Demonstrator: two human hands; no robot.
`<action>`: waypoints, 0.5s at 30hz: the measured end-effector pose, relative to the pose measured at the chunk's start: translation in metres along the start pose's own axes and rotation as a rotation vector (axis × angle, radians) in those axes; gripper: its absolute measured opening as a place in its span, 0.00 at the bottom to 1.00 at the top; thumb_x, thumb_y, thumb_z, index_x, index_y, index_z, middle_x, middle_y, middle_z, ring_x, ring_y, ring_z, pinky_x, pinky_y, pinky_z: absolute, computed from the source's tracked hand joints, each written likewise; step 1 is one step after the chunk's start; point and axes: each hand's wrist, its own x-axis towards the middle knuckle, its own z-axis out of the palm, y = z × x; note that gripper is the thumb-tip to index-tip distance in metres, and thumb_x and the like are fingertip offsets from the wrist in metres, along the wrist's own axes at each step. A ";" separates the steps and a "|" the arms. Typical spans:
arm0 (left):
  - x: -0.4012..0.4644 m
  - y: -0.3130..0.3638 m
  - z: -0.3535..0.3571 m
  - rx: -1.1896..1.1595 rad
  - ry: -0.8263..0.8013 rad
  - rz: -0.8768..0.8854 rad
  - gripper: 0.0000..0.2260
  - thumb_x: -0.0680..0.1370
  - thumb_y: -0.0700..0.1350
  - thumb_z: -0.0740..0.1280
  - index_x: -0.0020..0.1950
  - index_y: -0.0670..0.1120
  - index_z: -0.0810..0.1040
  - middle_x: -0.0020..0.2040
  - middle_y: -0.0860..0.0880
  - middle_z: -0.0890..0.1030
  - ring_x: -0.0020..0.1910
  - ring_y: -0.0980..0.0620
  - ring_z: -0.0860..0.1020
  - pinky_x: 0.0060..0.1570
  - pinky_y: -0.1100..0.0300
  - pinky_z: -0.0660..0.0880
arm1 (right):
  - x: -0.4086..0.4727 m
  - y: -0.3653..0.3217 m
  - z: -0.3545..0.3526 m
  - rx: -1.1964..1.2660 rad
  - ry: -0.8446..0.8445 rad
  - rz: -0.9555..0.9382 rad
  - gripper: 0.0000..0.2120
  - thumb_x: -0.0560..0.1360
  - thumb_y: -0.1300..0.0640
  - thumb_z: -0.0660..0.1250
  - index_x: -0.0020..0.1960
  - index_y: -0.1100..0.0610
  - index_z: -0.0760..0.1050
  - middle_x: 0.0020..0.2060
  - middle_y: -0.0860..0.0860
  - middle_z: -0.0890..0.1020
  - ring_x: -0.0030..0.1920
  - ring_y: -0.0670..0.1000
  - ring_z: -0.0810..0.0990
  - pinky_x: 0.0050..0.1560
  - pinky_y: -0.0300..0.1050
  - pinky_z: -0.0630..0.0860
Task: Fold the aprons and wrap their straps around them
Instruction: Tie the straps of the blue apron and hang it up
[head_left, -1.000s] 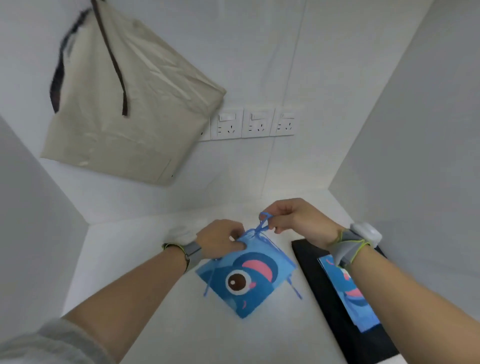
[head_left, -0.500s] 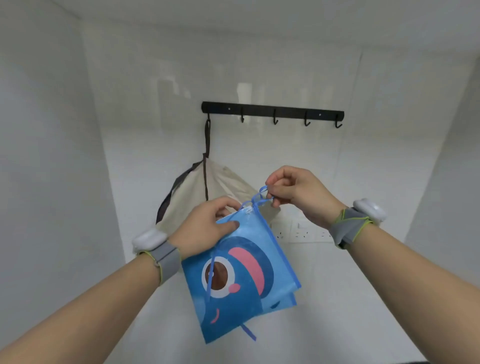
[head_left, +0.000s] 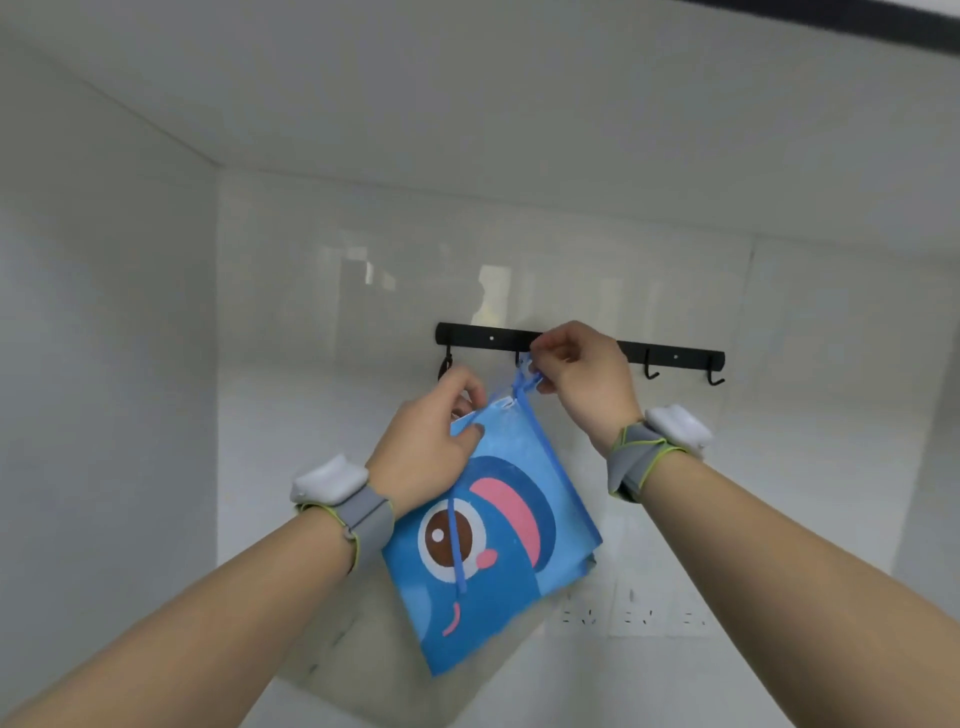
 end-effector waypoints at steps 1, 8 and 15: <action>0.005 -0.003 0.001 0.017 0.023 0.008 0.09 0.76 0.40 0.67 0.48 0.54 0.71 0.42 0.54 0.79 0.41 0.60 0.76 0.40 0.70 0.70 | 0.006 0.001 0.003 -0.017 0.009 -0.005 0.06 0.73 0.66 0.65 0.44 0.58 0.79 0.36 0.54 0.84 0.30 0.52 0.81 0.42 0.53 0.82; 0.023 -0.019 0.009 0.089 0.055 -0.021 0.05 0.76 0.40 0.68 0.50 0.49 0.79 0.40 0.61 0.76 0.41 0.65 0.74 0.38 0.78 0.66 | 0.030 0.024 0.026 -0.230 0.054 0.004 0.06 0.73 0.58 0.64 0.43 0.49 0.78 0.39 0.48 0.83 0.43 0.55 0.82 0.46 0.49 0.78; 0.016 -0.029 0.029 0.297 -0.014 -0.018 0.12 0.76 0.42 0.67 0.59 0.52 0.79 0.57 0.53 0.80 0.55 0.50 0.78 0.54 0.61 0.73 | 0.006 0.046 0.033 -0.394 0.010 -0.005 0.05 0.75 0.55 0.65 0.50 0.50 0.75 0.43 0.47 0.82 0.47 0.56 0.79 0.43 0.44 0.70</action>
